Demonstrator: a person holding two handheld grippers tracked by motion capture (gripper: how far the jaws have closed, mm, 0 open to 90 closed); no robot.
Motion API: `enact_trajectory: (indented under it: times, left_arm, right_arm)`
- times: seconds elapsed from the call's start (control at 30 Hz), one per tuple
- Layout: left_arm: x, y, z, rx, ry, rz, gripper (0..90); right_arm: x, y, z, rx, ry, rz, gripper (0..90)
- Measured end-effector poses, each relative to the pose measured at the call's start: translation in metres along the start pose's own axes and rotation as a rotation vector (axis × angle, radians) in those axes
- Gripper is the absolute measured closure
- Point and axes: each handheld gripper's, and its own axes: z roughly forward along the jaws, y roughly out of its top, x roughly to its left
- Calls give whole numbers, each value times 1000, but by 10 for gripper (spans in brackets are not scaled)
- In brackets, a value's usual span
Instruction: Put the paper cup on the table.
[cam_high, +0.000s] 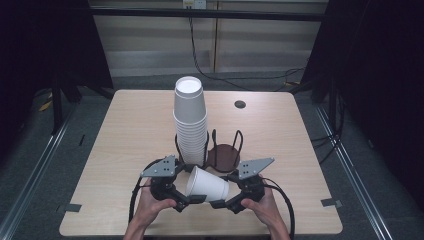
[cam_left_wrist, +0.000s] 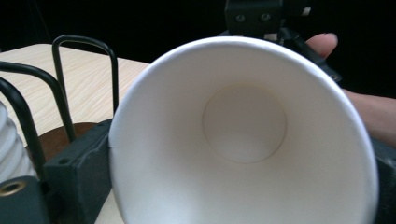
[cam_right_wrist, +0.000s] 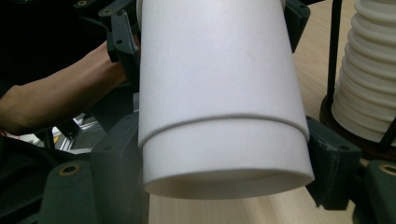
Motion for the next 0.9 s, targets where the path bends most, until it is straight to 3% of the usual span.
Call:
enact_trajectory:
  times: [0.2,0.4,0.67,0.77,0.9]
  left_arm:
    - [-1,1,-1,7,-1,13,99]
    - [-1,3,-7,14,42,13,98]
    - [6,8,-19,39,100,-3,95]
    - [7,8,-24,55,123,-6,95]
    - [9,8,-30,82,151,-3,94]
  right_arm:
    - [0,-4,1,-12,-6,1,212]
    - [1,-7,-2,-45,-45,12,135]
    - [4,-12,-16,-120,-192,15,135]
    - [7,-15,-19,-126,-310,14,140]
    - [6,-21,-22,-143,-377,1,135]
